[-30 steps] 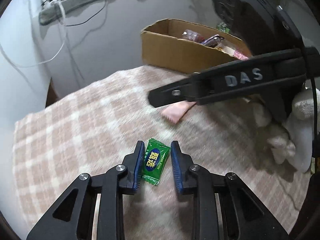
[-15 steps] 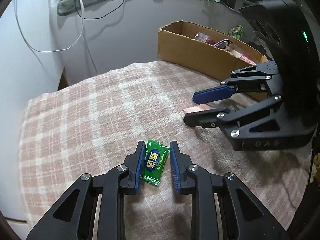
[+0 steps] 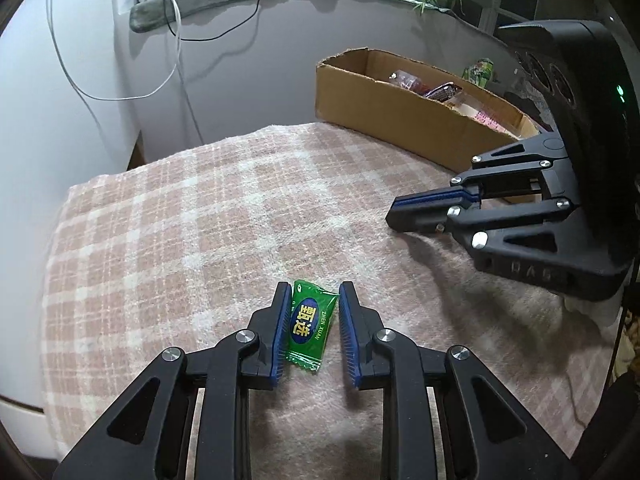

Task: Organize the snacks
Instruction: 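Lift the green and pink candies and carry both over the box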

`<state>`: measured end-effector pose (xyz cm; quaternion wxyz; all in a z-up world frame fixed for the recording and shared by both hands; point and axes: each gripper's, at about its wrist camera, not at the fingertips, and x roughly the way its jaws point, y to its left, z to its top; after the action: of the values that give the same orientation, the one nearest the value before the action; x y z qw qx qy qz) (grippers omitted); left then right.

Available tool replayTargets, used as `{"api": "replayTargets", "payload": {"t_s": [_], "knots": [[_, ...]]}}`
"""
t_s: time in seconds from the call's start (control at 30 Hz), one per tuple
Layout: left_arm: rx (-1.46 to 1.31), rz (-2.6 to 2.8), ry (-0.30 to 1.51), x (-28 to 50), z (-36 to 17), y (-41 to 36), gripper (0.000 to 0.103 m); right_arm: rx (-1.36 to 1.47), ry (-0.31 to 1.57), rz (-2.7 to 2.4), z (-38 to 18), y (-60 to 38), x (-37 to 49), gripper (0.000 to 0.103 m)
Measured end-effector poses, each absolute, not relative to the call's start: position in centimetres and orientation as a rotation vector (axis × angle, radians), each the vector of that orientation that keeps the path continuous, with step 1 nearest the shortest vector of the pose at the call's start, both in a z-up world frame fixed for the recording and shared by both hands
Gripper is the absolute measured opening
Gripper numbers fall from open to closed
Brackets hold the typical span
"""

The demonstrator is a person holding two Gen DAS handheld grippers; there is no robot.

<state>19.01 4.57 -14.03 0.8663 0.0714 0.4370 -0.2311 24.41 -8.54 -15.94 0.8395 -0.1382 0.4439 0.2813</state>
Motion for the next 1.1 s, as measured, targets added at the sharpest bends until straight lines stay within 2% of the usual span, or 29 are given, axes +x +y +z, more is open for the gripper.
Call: {"api": "replayTargets", "payload": {"t_s": [0.2,0.23,0.27,0.33,0.5,0.6,0.67,0.7,0.9,1.1], "knots": [[0.160,-0.474,0.908,18.8,-13.5,4.4,0.022,-0.200,0.970,0.647,-15.7,-10.2,24.5,0.005],[0.159,-0.473,0.910,18.8,-13.5,4.4,0.022,-0.180,0.979,0.662,-15.6,-10.6,24.5,0.015],[0.158,-0.472,0.912,18.8,-13.5,4.5,0.022,-0.172,0.989,0.680,-15.5,-10.9,24.4,0.037],[0.159,-0.470,0.915,18.7,-13.5,4.5,0.022,-0.205,0.966,0.679,-15.3,-11.2,23.8,0.059],[0.162,-0.470,0.920,18.6,-13.5,4.2,0.022,-0.287,0.974,0.690,-16.0,-11.1,22.8,0.058],[0.169,-0.473,0.923,18.8,-13.6,4.0,0.022,-0.363,0.948,0.673,-16.2,-11.1,21.9,0.042],[0.170,-0.474,0.924,18.9,-13.7,3.8,0.022,-0.386,0.942,0.657,-16.2,-11.1,22.1,0.025],[0.168,-0.476,0.925,19.0,-13.7,3.8,0.022,-0.377,0.945,0.653,-16.0,-11.4,22.5,0.022],[0.173,-0.477,0.923,19.0,-13.6,3.5,0.022,-0.448,0.937,0.647,-16.0,-10.9,23.7,0.022],[0.172,-0.480,0.922,19.2,-13.5,3.3,0.022,-0.377,0.951,0.644,-16.1,-10.8,24.5,0.020]]}}
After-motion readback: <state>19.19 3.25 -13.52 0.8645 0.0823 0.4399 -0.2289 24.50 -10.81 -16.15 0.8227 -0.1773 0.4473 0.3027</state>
